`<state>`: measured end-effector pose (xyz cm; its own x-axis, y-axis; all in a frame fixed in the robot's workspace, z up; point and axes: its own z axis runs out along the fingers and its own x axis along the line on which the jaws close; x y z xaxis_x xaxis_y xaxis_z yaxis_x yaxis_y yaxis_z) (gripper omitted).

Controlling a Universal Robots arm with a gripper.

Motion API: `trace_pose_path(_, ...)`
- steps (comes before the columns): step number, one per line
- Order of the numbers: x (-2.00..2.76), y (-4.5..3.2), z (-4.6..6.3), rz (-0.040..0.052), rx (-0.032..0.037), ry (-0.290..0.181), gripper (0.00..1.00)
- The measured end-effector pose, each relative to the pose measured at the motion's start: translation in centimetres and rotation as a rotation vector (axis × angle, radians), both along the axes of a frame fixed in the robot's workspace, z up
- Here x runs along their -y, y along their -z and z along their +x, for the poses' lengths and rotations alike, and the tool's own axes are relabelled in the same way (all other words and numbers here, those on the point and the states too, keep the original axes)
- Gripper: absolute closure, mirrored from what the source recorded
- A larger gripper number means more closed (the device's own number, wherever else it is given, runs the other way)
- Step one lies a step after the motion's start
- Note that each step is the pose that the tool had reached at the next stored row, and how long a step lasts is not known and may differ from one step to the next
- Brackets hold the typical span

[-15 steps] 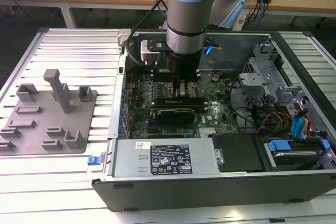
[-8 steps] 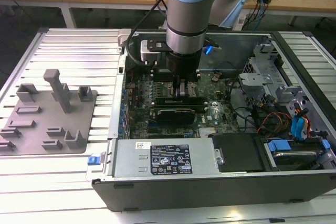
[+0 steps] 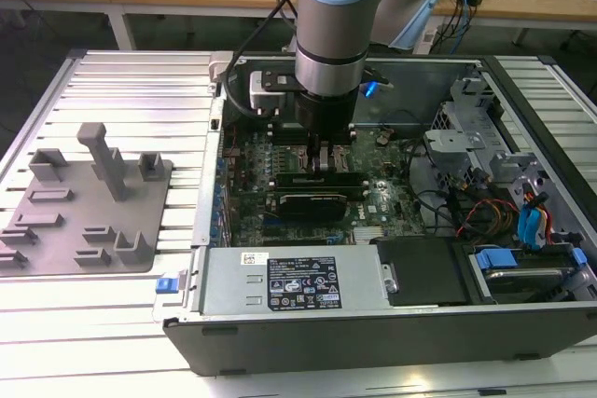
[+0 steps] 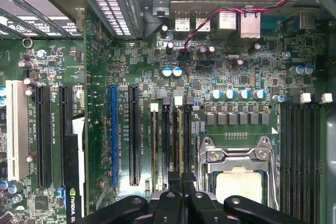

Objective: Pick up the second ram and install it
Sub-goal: 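Insert the second ram into the second slot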

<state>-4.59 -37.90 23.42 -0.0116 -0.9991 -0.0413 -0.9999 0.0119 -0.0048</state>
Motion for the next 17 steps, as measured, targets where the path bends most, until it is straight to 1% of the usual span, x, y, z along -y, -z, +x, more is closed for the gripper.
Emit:
trace_pose_path(12, 0.00, 0.30, 0.00, 0.0000, -0.0001, 0.000, 0.90)
trace_pose_path(17, 0.00, 0.75, 0.00, 0.0002, 0.0000, 0.000, 0.90)
